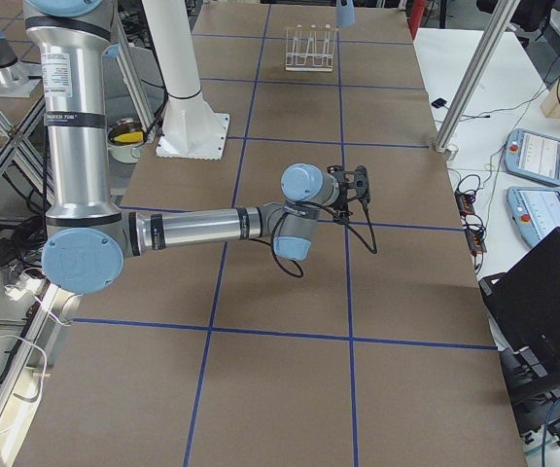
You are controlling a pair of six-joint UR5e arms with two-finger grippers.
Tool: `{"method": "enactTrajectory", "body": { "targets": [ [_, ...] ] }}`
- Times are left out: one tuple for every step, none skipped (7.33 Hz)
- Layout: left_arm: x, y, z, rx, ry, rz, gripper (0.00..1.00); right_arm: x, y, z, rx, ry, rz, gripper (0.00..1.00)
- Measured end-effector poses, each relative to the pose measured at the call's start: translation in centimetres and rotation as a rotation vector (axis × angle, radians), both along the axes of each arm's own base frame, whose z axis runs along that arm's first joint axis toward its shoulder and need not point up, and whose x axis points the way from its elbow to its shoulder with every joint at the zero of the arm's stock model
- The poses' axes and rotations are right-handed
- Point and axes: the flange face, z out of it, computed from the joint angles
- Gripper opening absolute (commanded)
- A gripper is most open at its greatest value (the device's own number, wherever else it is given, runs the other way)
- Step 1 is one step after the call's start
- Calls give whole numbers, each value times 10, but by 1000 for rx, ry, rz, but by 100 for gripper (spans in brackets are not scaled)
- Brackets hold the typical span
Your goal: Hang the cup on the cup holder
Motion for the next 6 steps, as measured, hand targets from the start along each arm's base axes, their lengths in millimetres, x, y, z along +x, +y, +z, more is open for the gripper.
{"method": "enactTrajectory", "body": {
  "targets": [
    [0,3,2,-11,-39,31,0,9,-4,9,11,67,-8,100],
    [2,5,5,-33,-64,56,0,21,-11,17,10,138,-22,100],
    [5,6,8,-65,-77,74,0,33,-17,26,-3,197,-49,100],
    [14,7,9,-98,-87,96,0,43,-21,34,-17,246,-83,100],
    [24,7,10,-128,-99,119,0,51,-25,42,-22,293,-115,100],
    [32,6,11,-154,-109,138,0,55,-27,50,-25,344,-153,100]
  ]
}}
